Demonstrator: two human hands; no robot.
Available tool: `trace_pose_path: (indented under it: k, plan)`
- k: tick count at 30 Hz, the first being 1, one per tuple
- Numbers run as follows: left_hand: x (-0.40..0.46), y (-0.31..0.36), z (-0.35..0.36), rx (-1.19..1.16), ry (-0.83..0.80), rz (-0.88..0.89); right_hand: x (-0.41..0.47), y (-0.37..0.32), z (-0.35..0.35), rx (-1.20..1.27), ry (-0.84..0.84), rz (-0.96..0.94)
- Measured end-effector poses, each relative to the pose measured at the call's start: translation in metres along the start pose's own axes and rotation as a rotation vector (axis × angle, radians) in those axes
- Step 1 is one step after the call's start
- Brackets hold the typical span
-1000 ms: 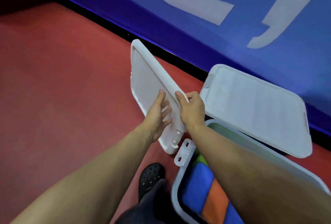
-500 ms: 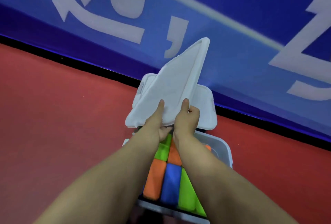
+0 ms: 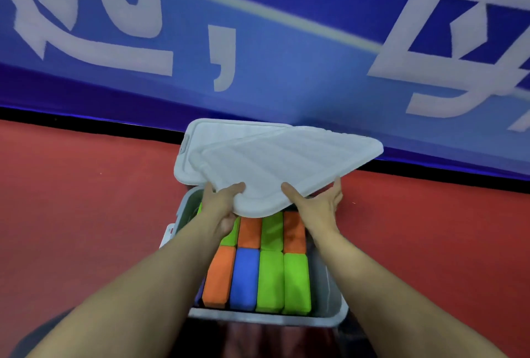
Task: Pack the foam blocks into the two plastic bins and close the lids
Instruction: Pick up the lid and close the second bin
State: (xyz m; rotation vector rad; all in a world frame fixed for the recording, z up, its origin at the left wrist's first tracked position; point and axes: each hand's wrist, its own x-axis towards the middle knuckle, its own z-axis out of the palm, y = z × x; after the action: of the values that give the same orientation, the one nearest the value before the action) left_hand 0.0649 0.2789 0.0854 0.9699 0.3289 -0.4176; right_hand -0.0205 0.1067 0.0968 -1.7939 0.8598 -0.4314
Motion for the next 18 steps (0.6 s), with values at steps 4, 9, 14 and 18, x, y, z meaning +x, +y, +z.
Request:
trace_pose_path:
  k: [4, 9, 14, 18]
  plan:
    - [-0.011, 0.012, -0.02, 0.209, -0.079, 0.002, 0.018, 0.019, -0.03, -0.265, -0.048, 0.062]
    - [-0.01, 0.027, -0.061, 0.355, -0.178, -0.08, 0.04, 0.048, -0.069, -0.52, -0.031, 0.202]
    - [-0.015, 0.035, -0.103, 0.461, -0.238, -0.17, 0.049, 0.092, -0.1, -0.566, -0.048, 0.395]
    - [-0.015, 0.029, -0.128, 0.562, -0.216, -0.179, 0.043, 0.119, -0.099, -0.582, -0.096, 0.492]
